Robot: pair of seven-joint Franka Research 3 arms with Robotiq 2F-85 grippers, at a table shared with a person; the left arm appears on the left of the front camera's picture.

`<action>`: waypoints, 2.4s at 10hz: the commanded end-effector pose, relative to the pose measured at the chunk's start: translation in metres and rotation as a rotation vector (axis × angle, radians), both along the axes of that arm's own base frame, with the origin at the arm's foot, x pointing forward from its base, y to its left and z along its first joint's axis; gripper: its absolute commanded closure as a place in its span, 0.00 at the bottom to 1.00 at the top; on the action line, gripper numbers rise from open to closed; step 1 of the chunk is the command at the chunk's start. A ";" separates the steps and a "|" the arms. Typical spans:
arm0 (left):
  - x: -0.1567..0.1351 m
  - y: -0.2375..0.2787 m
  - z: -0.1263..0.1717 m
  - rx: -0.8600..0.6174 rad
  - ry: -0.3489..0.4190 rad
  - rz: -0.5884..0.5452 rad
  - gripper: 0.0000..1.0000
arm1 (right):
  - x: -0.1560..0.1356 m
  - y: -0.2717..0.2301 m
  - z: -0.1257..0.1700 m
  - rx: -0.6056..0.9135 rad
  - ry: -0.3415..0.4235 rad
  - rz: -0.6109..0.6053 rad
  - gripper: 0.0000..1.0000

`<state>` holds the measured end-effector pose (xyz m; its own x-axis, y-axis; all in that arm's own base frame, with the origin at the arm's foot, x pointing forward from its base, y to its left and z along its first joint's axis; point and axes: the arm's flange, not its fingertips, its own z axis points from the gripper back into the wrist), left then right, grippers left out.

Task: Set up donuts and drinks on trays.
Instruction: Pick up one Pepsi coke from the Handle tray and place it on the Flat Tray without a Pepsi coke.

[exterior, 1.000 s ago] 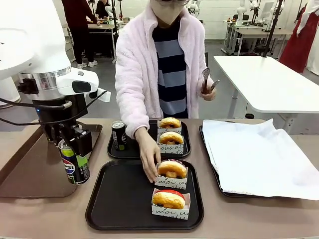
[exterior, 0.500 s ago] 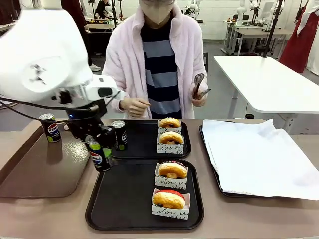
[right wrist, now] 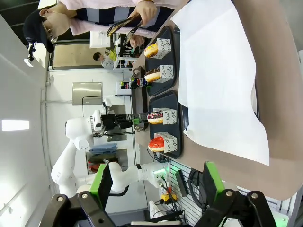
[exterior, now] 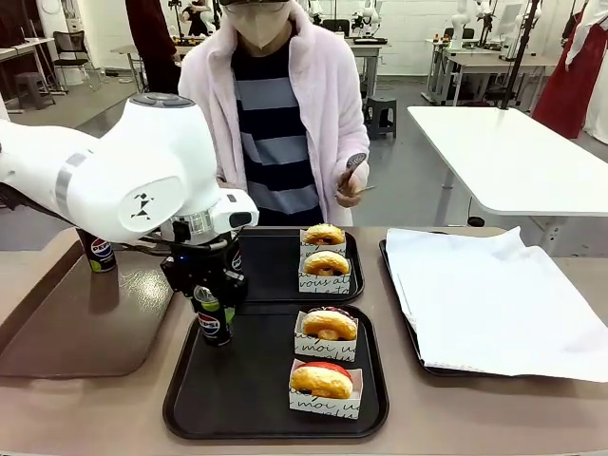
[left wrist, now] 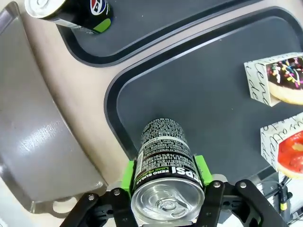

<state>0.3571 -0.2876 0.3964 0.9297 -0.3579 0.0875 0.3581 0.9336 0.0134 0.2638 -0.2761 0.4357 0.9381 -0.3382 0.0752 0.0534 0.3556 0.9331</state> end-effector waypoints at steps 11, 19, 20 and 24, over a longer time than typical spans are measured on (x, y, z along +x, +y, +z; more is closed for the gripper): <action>0.004 -0.005 -0.006 -0.007 0.001 0.043 0.00 | 0.000 -0.001 0.001 0.011 -0.014 0.000 0.00; -0.045 0.022 0.088 -0.040 -0.015 -0.019 0.00 | 0.000 -0.001 0.001 0.011 -0.014 0.000 0.00; -0.048 0.026 0.092 -0.049 -0.024 -0.019 0.00 | 0.000 -0.001 0.001 0.011 -0.014 0.000 0.00; -0.044 0.020 0.098 -0.032 -0.036 0.006 0.00 | 0.000 -0.001 0.001 0.011 -0.014 0.000 0.00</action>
<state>0.3124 -0.2632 0.4930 0.9323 -0.3372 0.1305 0.3416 0.9398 -0.0125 0.2638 -0.2761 0.4356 0.9381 -0.3381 0.0751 0.0535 0.3556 0.9331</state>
